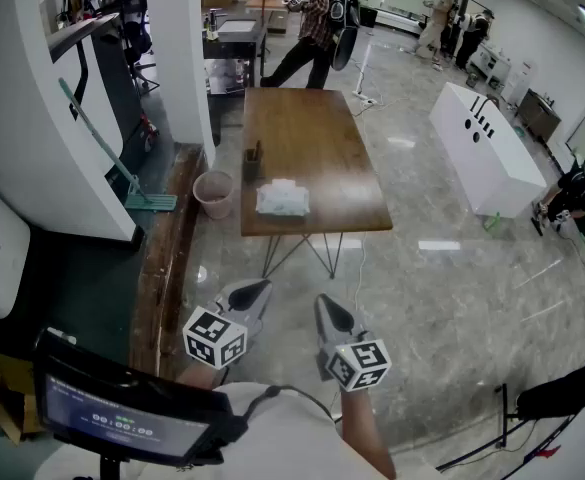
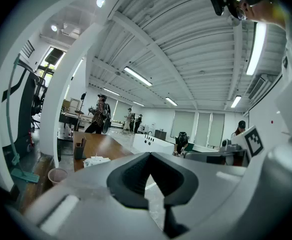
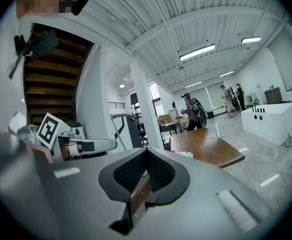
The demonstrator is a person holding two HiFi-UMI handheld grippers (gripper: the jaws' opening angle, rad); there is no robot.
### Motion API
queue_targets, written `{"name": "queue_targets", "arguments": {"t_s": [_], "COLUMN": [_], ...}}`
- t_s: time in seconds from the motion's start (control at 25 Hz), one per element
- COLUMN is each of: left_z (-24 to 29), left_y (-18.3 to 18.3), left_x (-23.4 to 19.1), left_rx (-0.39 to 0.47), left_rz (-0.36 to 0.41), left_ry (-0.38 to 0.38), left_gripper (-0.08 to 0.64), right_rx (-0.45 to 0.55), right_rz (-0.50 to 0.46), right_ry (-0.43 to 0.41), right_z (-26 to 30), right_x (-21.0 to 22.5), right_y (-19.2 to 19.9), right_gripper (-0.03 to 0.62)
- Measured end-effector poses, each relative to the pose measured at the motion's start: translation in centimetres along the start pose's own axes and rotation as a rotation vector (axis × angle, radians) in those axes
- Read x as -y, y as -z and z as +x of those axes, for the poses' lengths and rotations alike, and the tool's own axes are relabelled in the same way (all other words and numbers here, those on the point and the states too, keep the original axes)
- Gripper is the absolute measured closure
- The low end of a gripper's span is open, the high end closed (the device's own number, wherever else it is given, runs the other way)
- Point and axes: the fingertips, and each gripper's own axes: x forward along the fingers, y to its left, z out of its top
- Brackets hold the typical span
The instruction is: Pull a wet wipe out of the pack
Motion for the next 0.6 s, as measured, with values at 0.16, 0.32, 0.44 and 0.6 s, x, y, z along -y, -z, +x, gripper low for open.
{"name": "queue_targets", "arguments": {"t_s": [0.16,0.32,0.44,0.6], "left_z": [0.0,-0.1,0.1,1.7], "left_y": [-0.3,-0.8,-0.9,0.5], "left_x": [-0.1,-0.2,0.1,1.9], "left_rx": [0.002,-0.001,-0.007,-0.018], "left_rz": [0.003,-0.005,-0.009,-0.005], "left_ry": [-0.013,-0.019,-0.028,-0.052], "left_gripper": [0.560,0.560,0.559,0.560], "right_rx": [-0.004,-0.009,-0.006,-0.017], "right_rz": [-0.009,-0.010,0.009,0.019], "right_ry": [-0.013,-0.019,-0.031,-0.054], "right_z": [0.3,0.3,-0.1,-1.8], "right_x": [0.2,-0.1,0.3,2.6], "right_y": [-0.4,-1.0,-1.3,-0.3], "right_gripper": [0.586,0.586,0.586,0.586]}}
